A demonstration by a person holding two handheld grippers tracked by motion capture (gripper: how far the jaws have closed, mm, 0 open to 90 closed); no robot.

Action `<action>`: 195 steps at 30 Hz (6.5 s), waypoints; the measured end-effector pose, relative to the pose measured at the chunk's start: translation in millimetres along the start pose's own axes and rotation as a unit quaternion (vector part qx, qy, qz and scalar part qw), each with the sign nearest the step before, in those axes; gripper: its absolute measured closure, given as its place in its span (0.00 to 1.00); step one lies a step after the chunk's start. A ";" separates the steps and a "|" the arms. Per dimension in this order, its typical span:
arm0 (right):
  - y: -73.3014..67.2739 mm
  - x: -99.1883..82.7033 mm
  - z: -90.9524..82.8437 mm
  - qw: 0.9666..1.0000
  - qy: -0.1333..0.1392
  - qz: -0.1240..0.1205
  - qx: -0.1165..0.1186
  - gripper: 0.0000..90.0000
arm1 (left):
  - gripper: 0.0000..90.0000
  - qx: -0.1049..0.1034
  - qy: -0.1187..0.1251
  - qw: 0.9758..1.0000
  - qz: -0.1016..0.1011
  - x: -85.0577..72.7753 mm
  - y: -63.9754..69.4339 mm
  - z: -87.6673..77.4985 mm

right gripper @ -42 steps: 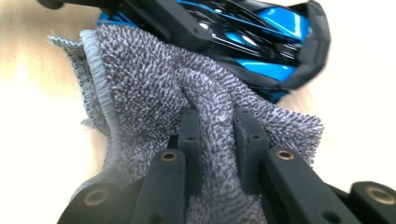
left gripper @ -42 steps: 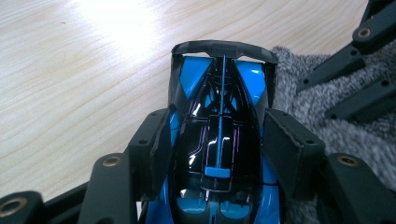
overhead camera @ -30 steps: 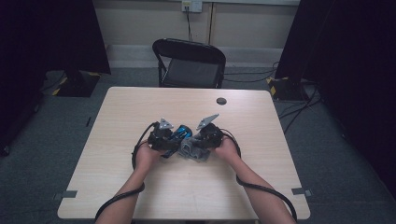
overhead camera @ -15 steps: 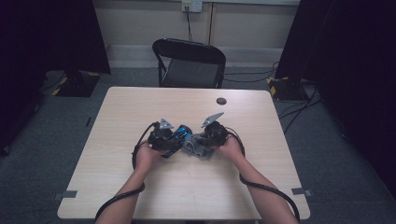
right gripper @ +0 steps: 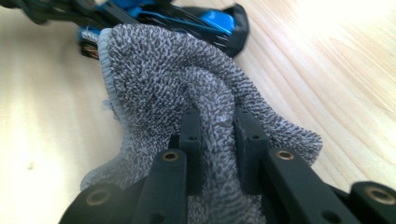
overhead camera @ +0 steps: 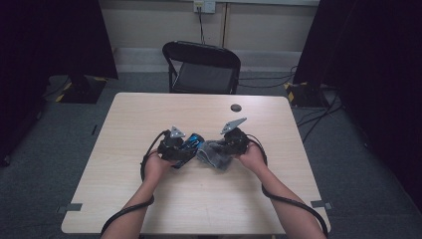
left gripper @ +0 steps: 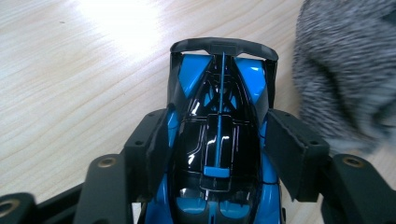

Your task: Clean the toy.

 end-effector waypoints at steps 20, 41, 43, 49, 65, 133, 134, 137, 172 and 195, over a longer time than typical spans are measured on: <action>-83.3 1.6 2.1 0.996 0.011 -0.054 0.065 0.84 | 0.34 -0.013 0.018 1.000 0.005 4.9 8.8 -37.4; -124.3 18.1 24.6 0.995 0.003 -0.072 0.066 0.44 | 0.38 -0.022 0.023 0.999 0.006 -14.7 16.7 -72.2; -119.6 19.9 15.6 0.995 0.012 -0.075 0.060 0.43 | 0.38 -0.023 0.026 0.999 0.004 -14.2 19.4 -74.3; -93.2 16.5 -6.0 0.998 0.016 -0.044 0.033 0.43 | 0.40 -0.031 0.026 0.999 0.019 -12.4 32.5 -75.8; -81.3 -3.1 37.1 0.999 -0.022 -0.013 0.044 0.81 | 0.41 -0.066 0.013 0.997 0.046 -23.7 62.4 -59.7; -57.3 79.1 84.2 1.000 0.019 -0.001 -0.015 0.15 | 0.86 -0.053 -0.041 0.997 0.031 -70.8 36.9 -96.5; -56.9 79.8 84.6 1.000 0.018 0.000 -0.013 0.15 | 0.86 -0.059 -0.039 0.997 0.032 -70.1 38.9 -98.1; -56.6 81.2 88.1 1.000 0.023 -0.006 -0.006 0.14 | 0.86 -0.062 -0.034 0.997 0.034 -68.1 41.5 -103.0; -57.7 78.8 95.2 0.999 0.050 -0.004 -0.016 0.05 | 0.47 0.083 -0.038 0.993 -0.072 -78.7 -59.2 -76.2; -58.4 78.0 95.6 0.998 0.057 0.000 -0.018 0.05 | 0.84 0.047 -0.104 0.993 -0.044 -88.2 -29.3 -66.0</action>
Point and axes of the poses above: each handheld gripper's, and its own axes: z roughly forward along the jaws, x roughly out of its top, y roughly to its right, the point moved 6 cm from there along z, roughly forward along the jaws, and after that the axes turned 8 degrees about -y, right-handed, at the moved point
